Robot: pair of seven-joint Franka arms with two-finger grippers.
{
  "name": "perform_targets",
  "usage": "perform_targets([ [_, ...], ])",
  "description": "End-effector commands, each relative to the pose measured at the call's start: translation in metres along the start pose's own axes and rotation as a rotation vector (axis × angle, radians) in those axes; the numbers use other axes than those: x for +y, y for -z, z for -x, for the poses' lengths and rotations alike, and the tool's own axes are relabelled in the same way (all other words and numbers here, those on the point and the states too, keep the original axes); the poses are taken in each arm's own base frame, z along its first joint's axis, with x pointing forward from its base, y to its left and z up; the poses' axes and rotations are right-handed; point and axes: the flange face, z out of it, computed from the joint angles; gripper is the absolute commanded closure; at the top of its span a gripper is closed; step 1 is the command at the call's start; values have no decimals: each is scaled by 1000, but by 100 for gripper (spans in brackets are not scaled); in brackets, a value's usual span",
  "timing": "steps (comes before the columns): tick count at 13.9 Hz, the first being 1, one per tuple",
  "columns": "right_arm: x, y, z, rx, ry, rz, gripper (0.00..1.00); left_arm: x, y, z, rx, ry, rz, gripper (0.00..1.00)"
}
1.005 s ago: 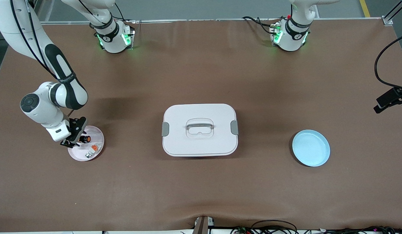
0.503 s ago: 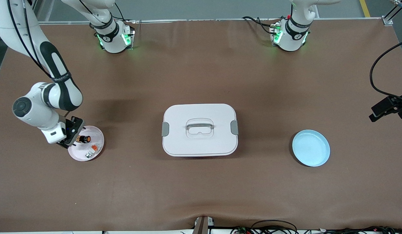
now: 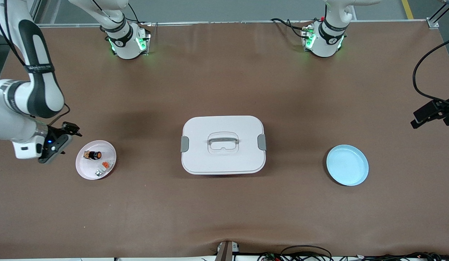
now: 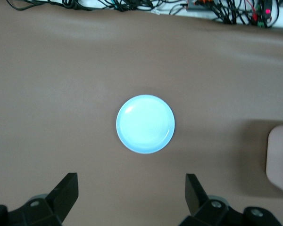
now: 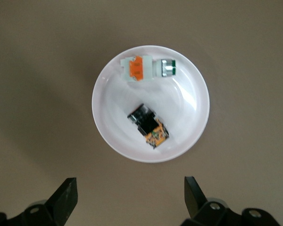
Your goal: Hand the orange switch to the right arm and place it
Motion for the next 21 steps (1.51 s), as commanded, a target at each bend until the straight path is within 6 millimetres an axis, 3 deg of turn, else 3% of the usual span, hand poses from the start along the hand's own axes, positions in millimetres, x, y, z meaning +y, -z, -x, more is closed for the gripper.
perform_targets([
  [1,9,43,15,-6,-108,-15,0,-2,6,41,14,-54,4,0],
  [4,8,89,25,-34,-219,-49,0,14,8,48,35,-79,-25,0],
  [9,-7,142,24,-70,-408,-59,0,22,24,9,72,-49,-11,0],
  [15,-34,173,24,-83,-634,-54,0,16,31,18,25,-33,-12,0],
  [19,-37,179,22,-80,-717,-37,0,19,31,22,-2,-30,-12,0],
  [21,-32,196,24,-59,-728,-23,0,17,30,21,-3,-30,-13,0],
])
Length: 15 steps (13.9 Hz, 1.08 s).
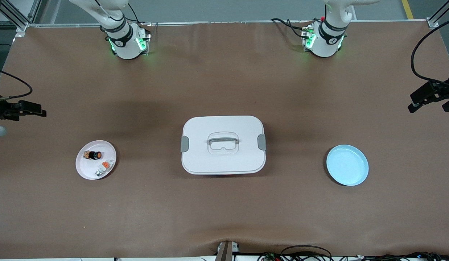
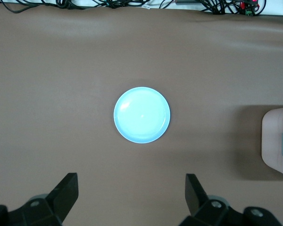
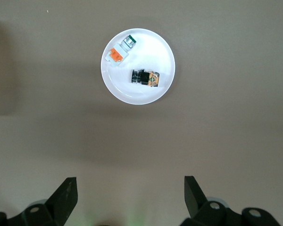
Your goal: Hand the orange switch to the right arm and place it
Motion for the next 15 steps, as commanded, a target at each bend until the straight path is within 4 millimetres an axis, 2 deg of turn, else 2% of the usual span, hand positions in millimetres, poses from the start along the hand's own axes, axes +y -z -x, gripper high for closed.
perform_targets([
  [1,1,29,9,-1,-38,22,0,-2,7,1,-4,12,-6,0],
  [5,8,70,17,71,-83,26,0,-3,25,0,29,10,-10,0],
  [7,5,91,19,118,-105,37,0,-6,26,-1,31,11,-12,0],
  [10,-3,98,20,132,-95,42,0,-5,26,-1,28,17,-16,0],
  [13,-10,98,25,104,-101,9,0,-4,22,9,-50,15,-7,0],
  [15,-18,99,30,74,-118,1,0,5,22,11,-69,0,-8,0],
])
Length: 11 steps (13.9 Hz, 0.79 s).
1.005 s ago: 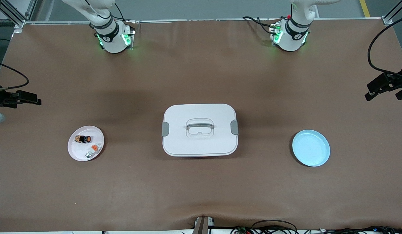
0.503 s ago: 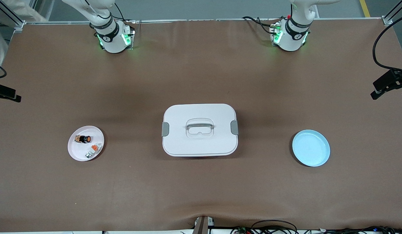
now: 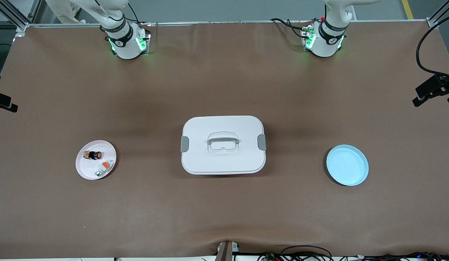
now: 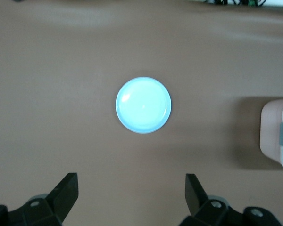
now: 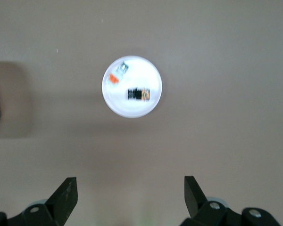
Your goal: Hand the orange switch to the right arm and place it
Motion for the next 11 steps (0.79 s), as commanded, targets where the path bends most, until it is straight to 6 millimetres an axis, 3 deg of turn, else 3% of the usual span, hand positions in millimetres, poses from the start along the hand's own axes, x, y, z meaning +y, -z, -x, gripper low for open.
perform_targets([
  [1,-16,15,10,2,-13,-9,0,8,7,5,-19,-5,-9,0],
  [9,-40,25,14,18,43,-9,0,5,-7,5,-70,0,-7,0],
  [11,-44,42,25,52,35,2,0,5,-14,3,-85,-3,-7,0],
])
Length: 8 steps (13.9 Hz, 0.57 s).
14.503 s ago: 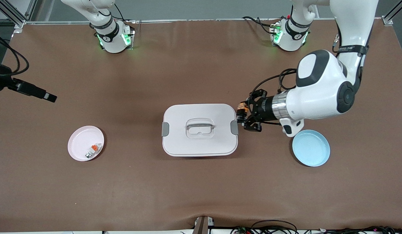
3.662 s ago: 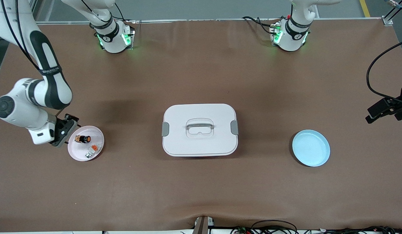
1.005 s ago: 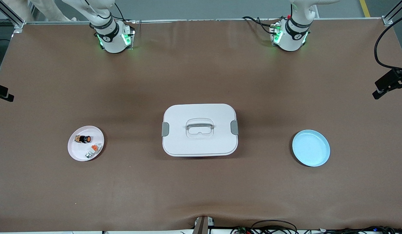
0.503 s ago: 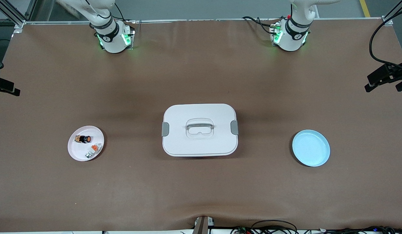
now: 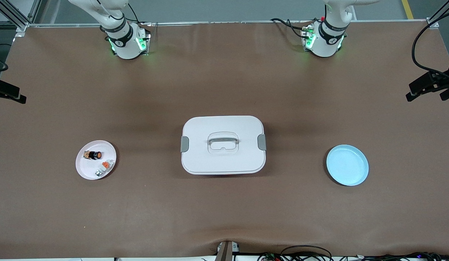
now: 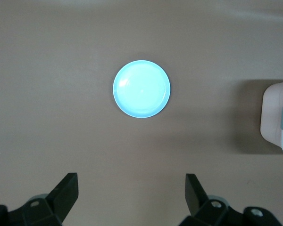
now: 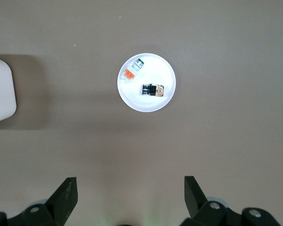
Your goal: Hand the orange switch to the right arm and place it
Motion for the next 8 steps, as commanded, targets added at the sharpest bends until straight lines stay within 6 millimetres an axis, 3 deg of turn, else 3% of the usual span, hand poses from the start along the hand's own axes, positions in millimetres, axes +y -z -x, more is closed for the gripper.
perform_targets([
  [1,-6,21,15,28,-17,7,0,1,-4,0,-24,5,-7,0],
  [6,-20,24,16,31,-72,17,0,0,-5,-1,-24,12,-8,0],
  [8,-7,23,17,31,-101,12,0,1,-4,-1,-23,9,-7,0],
])
